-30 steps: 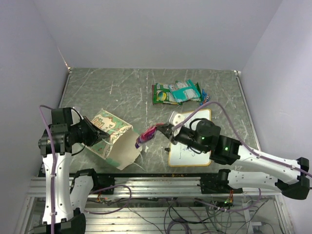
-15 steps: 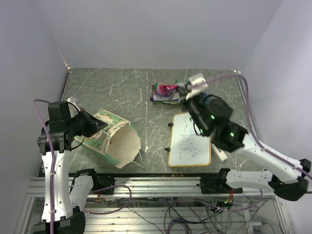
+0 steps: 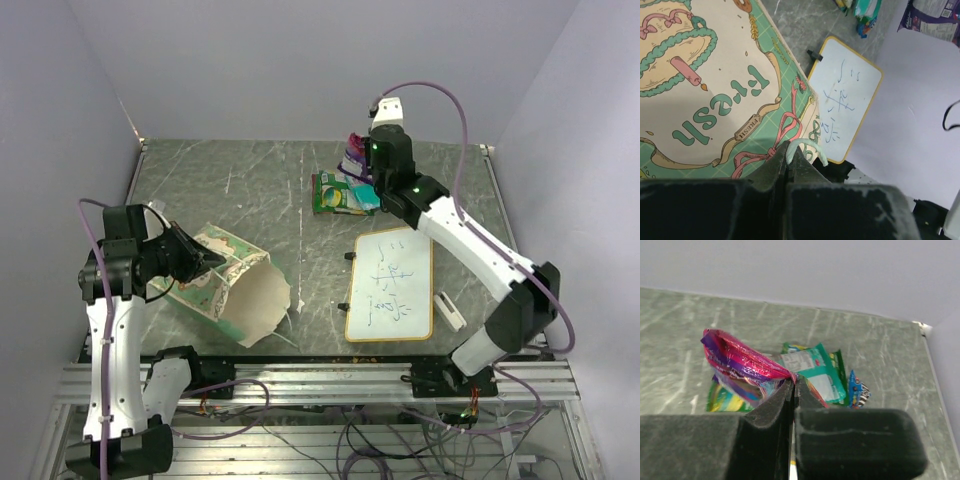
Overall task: Take the snacks out of the paper bag
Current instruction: Place the snack at the center of the board.
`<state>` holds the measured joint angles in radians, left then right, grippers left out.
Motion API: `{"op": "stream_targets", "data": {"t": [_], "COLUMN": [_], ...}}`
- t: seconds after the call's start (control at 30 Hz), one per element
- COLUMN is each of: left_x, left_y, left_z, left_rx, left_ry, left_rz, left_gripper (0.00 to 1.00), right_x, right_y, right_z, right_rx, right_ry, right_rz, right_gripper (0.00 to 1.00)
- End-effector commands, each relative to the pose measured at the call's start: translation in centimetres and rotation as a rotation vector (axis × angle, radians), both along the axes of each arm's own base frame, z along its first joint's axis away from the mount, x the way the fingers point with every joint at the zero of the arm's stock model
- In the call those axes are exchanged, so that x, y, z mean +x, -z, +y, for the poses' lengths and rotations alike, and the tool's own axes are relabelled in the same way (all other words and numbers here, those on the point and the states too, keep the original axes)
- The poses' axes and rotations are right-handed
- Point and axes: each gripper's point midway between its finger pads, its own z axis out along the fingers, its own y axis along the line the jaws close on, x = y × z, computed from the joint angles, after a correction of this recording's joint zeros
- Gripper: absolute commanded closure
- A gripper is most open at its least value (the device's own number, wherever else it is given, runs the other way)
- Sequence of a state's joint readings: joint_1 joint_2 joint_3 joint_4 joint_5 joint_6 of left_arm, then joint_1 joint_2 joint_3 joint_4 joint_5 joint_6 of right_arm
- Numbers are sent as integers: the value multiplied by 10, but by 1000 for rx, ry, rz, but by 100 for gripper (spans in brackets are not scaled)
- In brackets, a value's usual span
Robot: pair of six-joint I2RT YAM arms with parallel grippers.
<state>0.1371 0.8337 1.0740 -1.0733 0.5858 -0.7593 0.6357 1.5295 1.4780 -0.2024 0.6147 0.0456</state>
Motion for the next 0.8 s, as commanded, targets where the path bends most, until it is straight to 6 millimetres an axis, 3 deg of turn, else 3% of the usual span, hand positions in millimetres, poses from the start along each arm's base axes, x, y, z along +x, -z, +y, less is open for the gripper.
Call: {"op": "stream_targets", "data": {"t": [0.0, 0.13, 0.43, 0.77], "left_x": [-9, -2, 6, 6], "left_y": [-4, -6, -17, -16], "left_z": [-7, -10, -10, -9], "left_rx": [-15, -32, -21, -1], "left_ry": [73, 96, 144, 191], "left_rz": [30, 25, 12, 31], "left_gripper": [93, 93, 93, 93], "right_x": [33, 54, 75, 88], "right_y": [2, 18, 38, 75], "right_z": [-31, -40, -61, -59], "right_rx": [-35, -155, -391, -489], "right_ry": [157, 206, 322, 332], "right_rz": [-16, -10, -11, 35], "right_gripper": [100, 100, 100, 100]}}
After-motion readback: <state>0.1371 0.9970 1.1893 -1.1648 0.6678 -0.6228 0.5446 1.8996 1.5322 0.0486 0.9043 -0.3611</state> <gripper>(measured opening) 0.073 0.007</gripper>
